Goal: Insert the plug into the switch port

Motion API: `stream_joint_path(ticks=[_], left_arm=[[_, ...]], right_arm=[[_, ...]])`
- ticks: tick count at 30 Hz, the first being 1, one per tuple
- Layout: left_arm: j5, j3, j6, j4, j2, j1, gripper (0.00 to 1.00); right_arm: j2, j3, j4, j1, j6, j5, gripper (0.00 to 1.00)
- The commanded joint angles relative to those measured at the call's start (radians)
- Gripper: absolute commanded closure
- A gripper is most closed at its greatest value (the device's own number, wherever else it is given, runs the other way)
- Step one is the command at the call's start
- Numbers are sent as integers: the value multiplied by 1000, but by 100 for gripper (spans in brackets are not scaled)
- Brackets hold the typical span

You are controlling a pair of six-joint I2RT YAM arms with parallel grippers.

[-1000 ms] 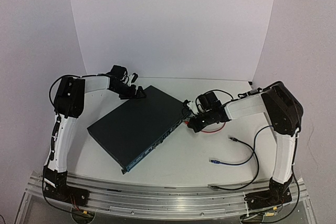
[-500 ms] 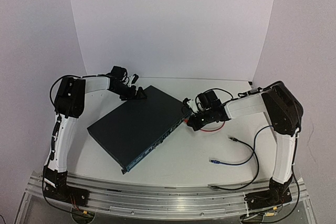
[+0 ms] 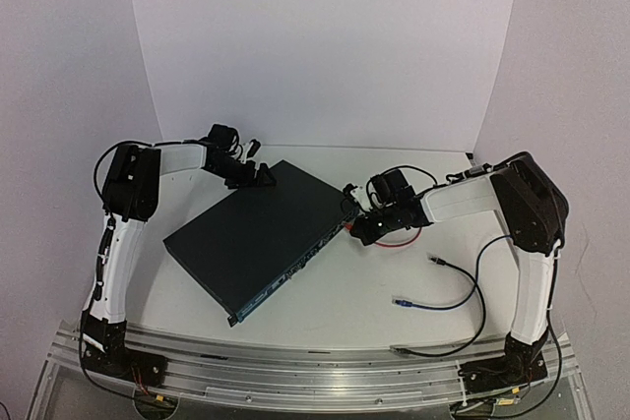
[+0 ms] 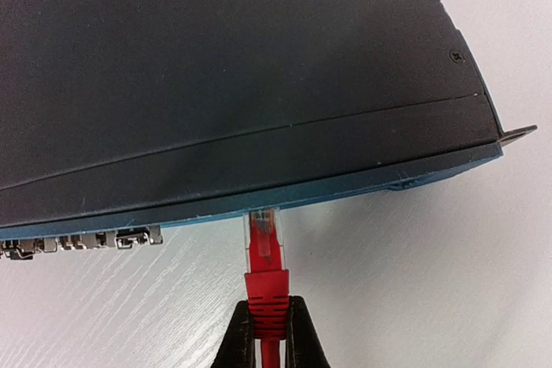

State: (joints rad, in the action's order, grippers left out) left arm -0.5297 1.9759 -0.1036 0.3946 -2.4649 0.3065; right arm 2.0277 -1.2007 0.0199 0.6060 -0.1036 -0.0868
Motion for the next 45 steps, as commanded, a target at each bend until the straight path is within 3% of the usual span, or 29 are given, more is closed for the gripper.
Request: stream_joint_path(ticks=[1,22,30,45], left_arm=[[-14,34,5,16,-17,-3,1],[-31,34,15,22,-21,-3,1],[-36,40,21,29,-28,-3,1],[-42,38,24,37,-30,-3,2]], right_arm=[[-26,-30,32,14,1,-28,100],[-43,-61,20,23,12,71,100],[-47,-69,24,26,36,-10,100],[-83,-61,54,33,35,36,100]])
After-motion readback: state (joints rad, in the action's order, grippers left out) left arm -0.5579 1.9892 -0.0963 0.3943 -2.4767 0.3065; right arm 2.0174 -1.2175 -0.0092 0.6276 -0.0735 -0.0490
